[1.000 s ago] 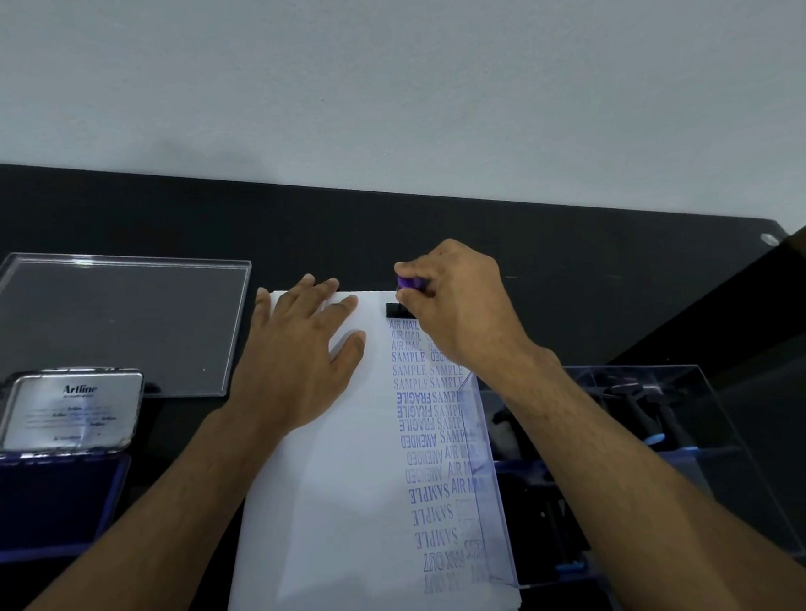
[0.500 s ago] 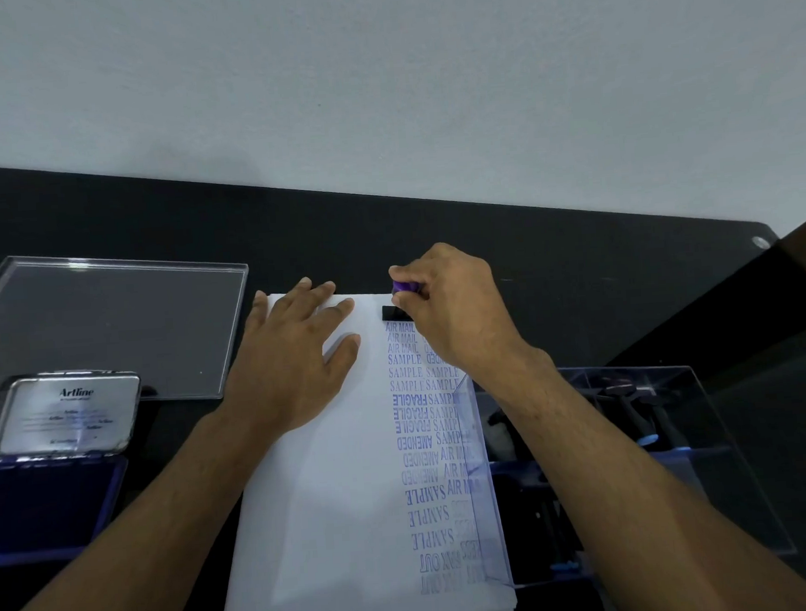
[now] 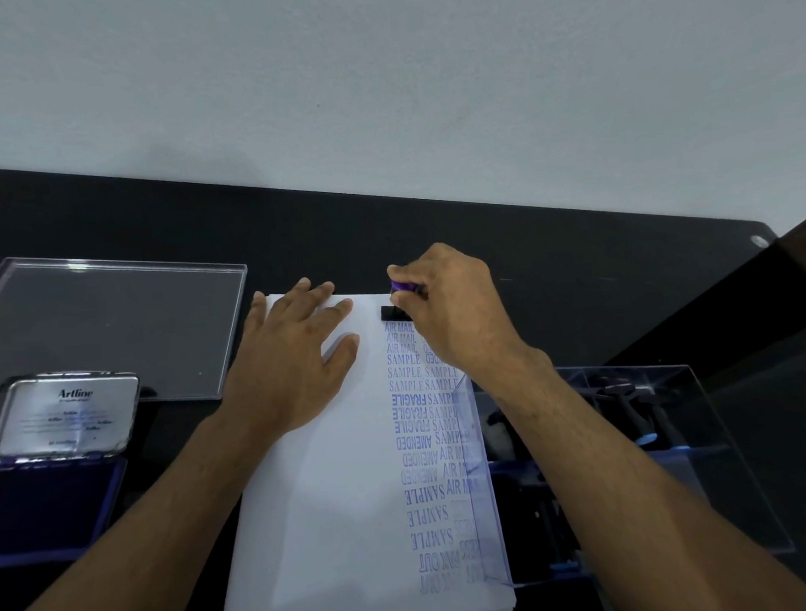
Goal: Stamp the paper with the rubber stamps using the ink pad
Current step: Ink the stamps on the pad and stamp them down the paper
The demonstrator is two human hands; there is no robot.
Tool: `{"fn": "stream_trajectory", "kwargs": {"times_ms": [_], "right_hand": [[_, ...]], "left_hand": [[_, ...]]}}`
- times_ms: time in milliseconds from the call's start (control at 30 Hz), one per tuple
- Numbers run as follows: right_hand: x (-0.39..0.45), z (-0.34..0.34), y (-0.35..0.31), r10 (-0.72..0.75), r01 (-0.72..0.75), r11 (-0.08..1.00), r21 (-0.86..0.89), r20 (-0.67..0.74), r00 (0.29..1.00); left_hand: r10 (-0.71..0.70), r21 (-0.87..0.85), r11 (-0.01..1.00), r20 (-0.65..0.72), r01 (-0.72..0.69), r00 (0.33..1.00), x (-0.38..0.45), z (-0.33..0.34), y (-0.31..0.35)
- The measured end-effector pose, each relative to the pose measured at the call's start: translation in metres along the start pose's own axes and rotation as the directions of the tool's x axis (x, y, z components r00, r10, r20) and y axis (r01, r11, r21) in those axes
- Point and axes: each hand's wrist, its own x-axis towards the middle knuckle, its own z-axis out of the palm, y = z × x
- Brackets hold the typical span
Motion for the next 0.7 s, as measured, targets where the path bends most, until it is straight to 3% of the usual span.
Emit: {"fn": "stream_trajectory", "kwargs": {"times_ms": [700], "right_hand": [[-0.0007,-0.0002,0.0031,-0.019,0.019,1.0,0.009,-0.011,1.0]], "left_hand": [[-0.001,-0.011,1.0,-0.004,0.001,1.0,0.0002,0.0006,-0.0002]]}}
